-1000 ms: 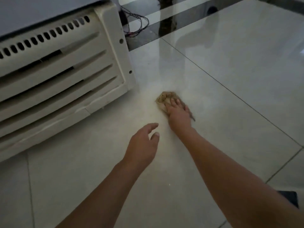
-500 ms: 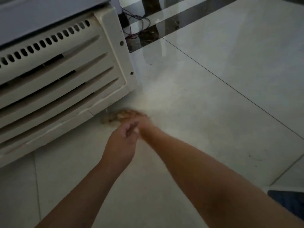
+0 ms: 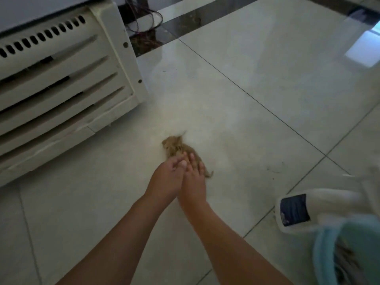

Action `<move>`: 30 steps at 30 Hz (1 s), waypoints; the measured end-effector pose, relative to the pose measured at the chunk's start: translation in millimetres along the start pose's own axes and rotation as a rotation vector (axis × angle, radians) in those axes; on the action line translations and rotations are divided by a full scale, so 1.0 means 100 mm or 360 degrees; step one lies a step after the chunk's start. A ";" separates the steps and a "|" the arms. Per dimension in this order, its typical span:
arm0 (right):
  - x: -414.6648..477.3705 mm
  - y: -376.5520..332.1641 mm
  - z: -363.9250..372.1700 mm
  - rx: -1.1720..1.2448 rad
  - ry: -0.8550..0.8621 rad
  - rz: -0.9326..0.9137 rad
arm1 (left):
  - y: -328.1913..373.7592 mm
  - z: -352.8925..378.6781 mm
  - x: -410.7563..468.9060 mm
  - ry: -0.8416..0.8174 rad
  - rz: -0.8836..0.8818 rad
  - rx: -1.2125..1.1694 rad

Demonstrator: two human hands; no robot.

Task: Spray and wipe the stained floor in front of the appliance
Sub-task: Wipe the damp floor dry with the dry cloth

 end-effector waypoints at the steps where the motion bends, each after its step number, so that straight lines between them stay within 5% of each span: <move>1: -0.06 0.13 -0.10 -0.0091 0.0023 -0.0049 | 0.02 0.11 -0.05 -0.0052 0.0021 0.0015; 7: 0.32 1.11 -0.83 -0.0240 0.0365 0.0762 | -0.17 0.19 -0.40 -0.0083 0.0044 0.0005; 11: -0.62 0.35 -0.17 -0.0104 0.0280 0.0298 | -0.30 -0.06 -0.46 0.0118 0.0009 -0.0077; 15: -1.81 -0.08 0.24 -0.0017 -0.0213 -0.0396 | -0.55 -0.07 -0.69 0.0112 -0.0102 -0.0101; 17: -1.53 0.16 0.05 -0.0048 -0.0189 -0.0372 | -0.68 0.01 -0.90 0.0026 -0.0138 -0.0121; 20: -0.71 0.68 -0.42 -0.0197 0.0173 0.0117 | -0.79 -0.01 -1.12 0.0030 -0.0114 -0.0054; 24: -0.22 0.81 -0.67 -0.0234 0.0195 0.0522 | -0.91 -0.23 -1.24 0.0099 -0.0083 -0.0065; 30: -1.74 0.48 -0.06 -0.0057 0.0073 -0.0170 | -1.18 -0.35 -1.55 0.0203 -0.0121 -0.0147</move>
Point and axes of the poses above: each hand's wrist, its own x-axis towards the middle knuckle, its own z-axis out of the palm, y = z × x, the point moved 2 cm from there along x, towards the middle knuckle, and after that the axes turned 5 degrees about x, right-handed, at the moved point
